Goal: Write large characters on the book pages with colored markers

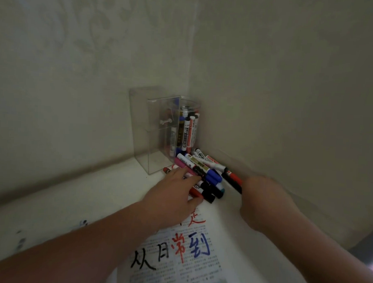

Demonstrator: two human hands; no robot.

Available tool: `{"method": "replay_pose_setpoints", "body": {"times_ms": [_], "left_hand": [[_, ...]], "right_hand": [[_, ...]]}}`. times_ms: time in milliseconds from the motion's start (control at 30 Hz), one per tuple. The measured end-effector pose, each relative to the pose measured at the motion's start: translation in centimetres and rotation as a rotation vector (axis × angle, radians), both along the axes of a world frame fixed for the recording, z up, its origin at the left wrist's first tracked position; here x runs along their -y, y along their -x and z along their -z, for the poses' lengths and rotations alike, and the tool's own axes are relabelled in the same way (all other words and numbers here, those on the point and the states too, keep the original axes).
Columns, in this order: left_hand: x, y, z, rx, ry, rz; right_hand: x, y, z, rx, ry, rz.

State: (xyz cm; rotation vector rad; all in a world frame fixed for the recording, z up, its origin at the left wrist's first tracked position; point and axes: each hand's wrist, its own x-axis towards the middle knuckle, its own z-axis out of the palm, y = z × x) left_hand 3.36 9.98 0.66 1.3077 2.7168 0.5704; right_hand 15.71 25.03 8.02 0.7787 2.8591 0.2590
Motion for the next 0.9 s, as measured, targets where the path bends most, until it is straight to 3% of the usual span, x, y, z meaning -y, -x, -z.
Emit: {"method": "replay_pose_setpoints", "body": {"times_ms": [167,333,567,767,900], "left_hand": [[-0.1,-0.6,0.4,-0.009,-0.017,0.006],[-1.5,-0.7,0.5,-0.141,-0.116,-0.059],[-2.4,1.0,-0.3,-0.122,-0.090,-0.003],[-0.4,-0.4,-1.6,-0.157,-0.074,0.009],[4.8,-2.1,-3.2,-0.135,-0.043,0.027]], "right_hand": [[-1.5,2.7,-1.0,-0.150,0.027,0.008],[-2.8,6.3,-0.8,-0.214,-0.005,-0.081],[-3.7,9.9,2.1,-0.126,0.053,-0.179],[-3.9,8.7,2.5,-0.368,0.140,-0.201],[-0.6,5.2,2.2,-0.547,0.371,-0.242]]}}
